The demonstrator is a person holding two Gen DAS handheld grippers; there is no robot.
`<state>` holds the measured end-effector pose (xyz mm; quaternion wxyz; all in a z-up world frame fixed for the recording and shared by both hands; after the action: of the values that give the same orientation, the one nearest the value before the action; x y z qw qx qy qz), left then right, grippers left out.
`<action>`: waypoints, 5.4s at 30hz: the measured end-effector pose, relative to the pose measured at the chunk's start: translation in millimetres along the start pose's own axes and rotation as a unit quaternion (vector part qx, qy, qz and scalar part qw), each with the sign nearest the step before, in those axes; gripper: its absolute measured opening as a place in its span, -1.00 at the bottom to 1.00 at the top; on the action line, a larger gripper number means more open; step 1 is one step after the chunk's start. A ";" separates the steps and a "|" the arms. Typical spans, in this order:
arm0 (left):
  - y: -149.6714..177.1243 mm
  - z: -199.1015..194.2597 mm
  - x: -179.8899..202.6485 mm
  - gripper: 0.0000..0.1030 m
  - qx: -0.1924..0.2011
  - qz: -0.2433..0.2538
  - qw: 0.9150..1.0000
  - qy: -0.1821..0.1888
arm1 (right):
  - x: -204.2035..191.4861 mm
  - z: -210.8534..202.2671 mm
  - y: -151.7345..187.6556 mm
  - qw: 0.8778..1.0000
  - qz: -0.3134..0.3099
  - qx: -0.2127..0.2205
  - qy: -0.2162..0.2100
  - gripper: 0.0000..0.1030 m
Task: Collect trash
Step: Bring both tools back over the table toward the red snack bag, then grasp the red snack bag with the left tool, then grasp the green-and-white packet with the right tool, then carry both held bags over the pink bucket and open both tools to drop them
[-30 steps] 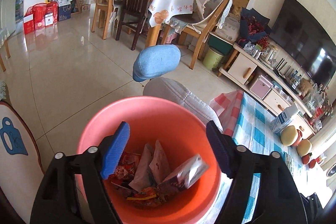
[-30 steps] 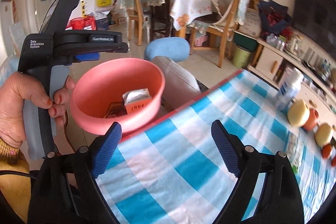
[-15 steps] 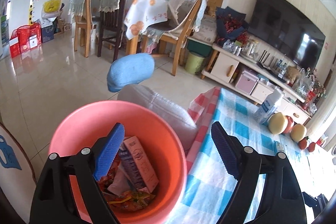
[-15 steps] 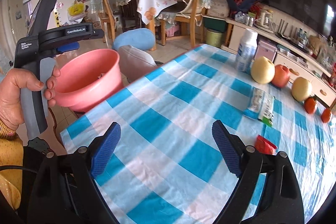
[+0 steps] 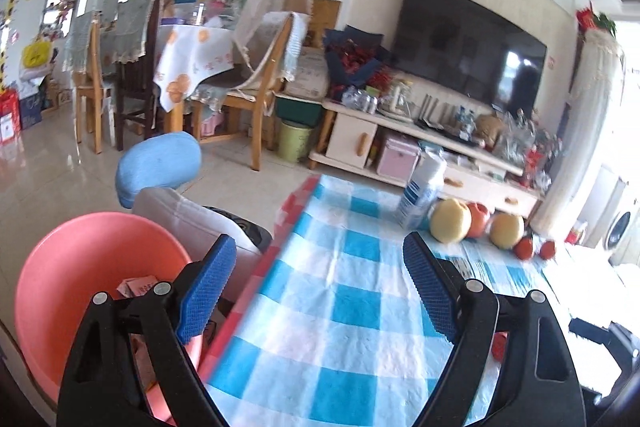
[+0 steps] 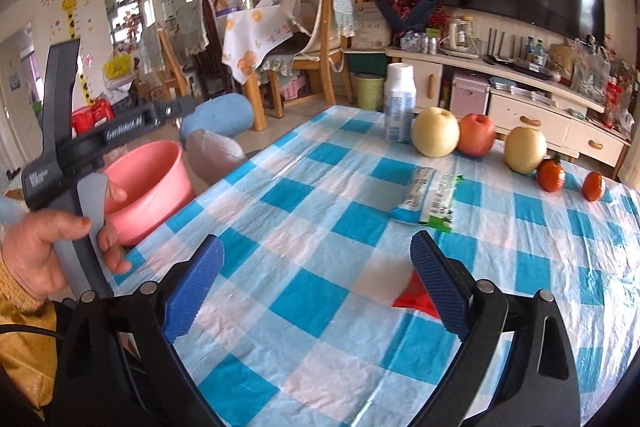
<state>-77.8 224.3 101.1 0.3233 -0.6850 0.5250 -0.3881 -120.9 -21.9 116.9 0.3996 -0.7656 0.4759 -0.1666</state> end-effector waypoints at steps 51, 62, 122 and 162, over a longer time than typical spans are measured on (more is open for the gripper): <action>112.6 53.8 230.6 0.80 -0.172 0.248 0.944 0.130 | 185.1 -82.9 4.7 0.985 0.133 0.068 0.090 0.92; 119.9 88.5 228.2 0.53 -0.224 0.222 0.945 0.092 | 184.6 -47.8 -0.4 0.988 0.127 0.033 0.075 0.92; 50.4 94.7 93.9 -0.36 -0.180 0.030 0.983 0.013 | 141.7 164.2 -31.9 0.989 0.091 -0.117 -0.023 0.60; 41.7 77.6 75.2 -0.36 -0.166 0.014 0.986 0.012 | 127.0 130.0 -24.8 0.996 0.046 -0.074 0.010 -0.30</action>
<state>-18.6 144.1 42.1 0.2044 -0.7174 0.5950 -0.2992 39.0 -66.8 38.9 0.3447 -0.7684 0.5257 -0.1197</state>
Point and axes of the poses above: each gripper's, at about its wrist camera, not at the fingertips, and z roughly the way its jaws point, x to its right, y to its underside, the point moved 1 cm from there along z, roughly the way its jaws point, and after that the axes turned 3 degrees about -x, right-handed, at the moved point
